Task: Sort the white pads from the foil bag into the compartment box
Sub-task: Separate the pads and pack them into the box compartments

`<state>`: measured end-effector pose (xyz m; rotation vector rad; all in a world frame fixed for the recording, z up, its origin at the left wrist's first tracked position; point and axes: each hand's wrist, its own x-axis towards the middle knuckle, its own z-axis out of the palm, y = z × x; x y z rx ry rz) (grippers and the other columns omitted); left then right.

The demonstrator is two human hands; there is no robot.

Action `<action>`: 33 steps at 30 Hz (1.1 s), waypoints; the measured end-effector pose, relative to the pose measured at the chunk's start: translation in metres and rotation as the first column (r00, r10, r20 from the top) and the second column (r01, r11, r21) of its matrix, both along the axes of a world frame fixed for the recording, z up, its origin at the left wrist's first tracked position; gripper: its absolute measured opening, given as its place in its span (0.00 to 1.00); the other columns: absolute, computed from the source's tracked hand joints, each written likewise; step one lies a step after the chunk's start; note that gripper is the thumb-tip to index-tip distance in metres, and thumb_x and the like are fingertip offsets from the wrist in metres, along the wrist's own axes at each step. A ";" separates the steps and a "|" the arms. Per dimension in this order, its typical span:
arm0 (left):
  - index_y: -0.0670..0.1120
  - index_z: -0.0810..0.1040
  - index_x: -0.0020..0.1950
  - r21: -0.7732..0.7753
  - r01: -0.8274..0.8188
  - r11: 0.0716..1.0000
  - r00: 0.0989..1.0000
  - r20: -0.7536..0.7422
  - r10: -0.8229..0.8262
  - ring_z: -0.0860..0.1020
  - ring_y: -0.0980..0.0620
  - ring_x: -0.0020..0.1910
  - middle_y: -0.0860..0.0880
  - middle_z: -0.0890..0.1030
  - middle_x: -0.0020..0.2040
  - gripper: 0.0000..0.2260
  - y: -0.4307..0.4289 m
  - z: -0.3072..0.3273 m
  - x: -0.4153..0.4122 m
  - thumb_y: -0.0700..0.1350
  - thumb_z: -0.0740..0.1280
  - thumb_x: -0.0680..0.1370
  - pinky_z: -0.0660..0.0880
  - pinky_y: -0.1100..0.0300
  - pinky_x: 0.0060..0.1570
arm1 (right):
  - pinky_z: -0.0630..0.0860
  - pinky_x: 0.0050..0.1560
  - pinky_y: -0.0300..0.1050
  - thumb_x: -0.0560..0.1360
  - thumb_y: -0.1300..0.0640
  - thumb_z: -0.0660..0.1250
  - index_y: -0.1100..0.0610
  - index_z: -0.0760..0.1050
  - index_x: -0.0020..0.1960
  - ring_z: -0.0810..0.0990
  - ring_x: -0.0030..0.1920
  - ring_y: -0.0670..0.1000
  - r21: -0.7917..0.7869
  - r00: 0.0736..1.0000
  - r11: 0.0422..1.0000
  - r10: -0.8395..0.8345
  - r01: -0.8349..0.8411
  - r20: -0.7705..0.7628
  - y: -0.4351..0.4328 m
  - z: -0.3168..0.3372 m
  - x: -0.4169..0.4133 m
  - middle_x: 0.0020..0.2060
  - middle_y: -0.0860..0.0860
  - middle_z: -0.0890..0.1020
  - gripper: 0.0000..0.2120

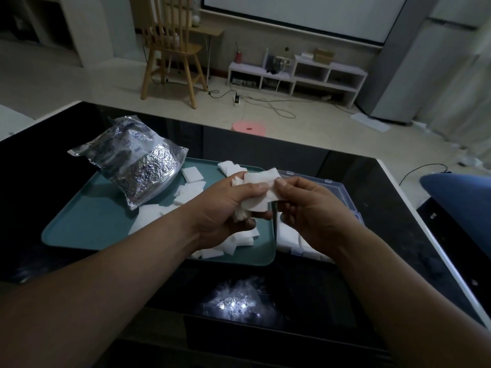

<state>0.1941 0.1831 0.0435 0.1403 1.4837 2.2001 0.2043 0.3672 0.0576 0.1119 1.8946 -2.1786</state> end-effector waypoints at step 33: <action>0.47 0.82 0.56 0.152 0.184 0.971 0.959 0.190 -0.212 0.81 0.51 0.45 0.47 0.81 0.49 0.18 -0.004 -0.012 -0.001 0.61 0.66 0.80 0.80 0.53 0.52 | 0.79 0.56 0.40 0.69 0.43 0.79 0.46 0.71 0.56 0.78 0.59 0.43 0.775 0.837 0.632 0.415 0.018 -0.358 -0.021 -0.001 0.019 0.60 0.43 0.78 0.23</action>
